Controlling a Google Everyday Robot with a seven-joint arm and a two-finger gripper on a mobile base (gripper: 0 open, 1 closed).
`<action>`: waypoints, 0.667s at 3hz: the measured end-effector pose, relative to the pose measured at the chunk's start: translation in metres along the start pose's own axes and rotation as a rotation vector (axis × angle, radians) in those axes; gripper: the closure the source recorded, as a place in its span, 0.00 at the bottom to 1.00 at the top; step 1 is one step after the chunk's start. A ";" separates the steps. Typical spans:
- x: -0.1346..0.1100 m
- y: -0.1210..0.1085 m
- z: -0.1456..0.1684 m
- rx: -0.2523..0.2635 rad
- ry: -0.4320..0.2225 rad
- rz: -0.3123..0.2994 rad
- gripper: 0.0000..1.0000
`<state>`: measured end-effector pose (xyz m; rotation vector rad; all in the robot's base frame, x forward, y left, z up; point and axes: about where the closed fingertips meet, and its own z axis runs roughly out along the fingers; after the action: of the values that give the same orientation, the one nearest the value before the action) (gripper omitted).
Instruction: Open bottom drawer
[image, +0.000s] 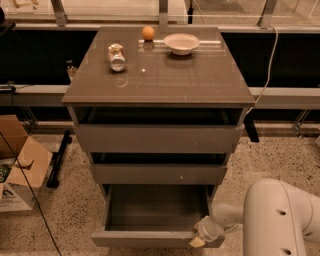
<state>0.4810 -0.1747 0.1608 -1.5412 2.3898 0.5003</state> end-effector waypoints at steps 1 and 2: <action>0.000 0.002 0.001 -0.003 0.000 0.000 0.23; 0.001 0.005 0.003 -0.006 0.020 -0.004 0.01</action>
Offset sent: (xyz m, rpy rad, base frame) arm -0.0058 0.0010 -0.0023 -0.0407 0.0144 0.0159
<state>0.4761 -0.1724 0.1579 -1.5606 2.4017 0.4938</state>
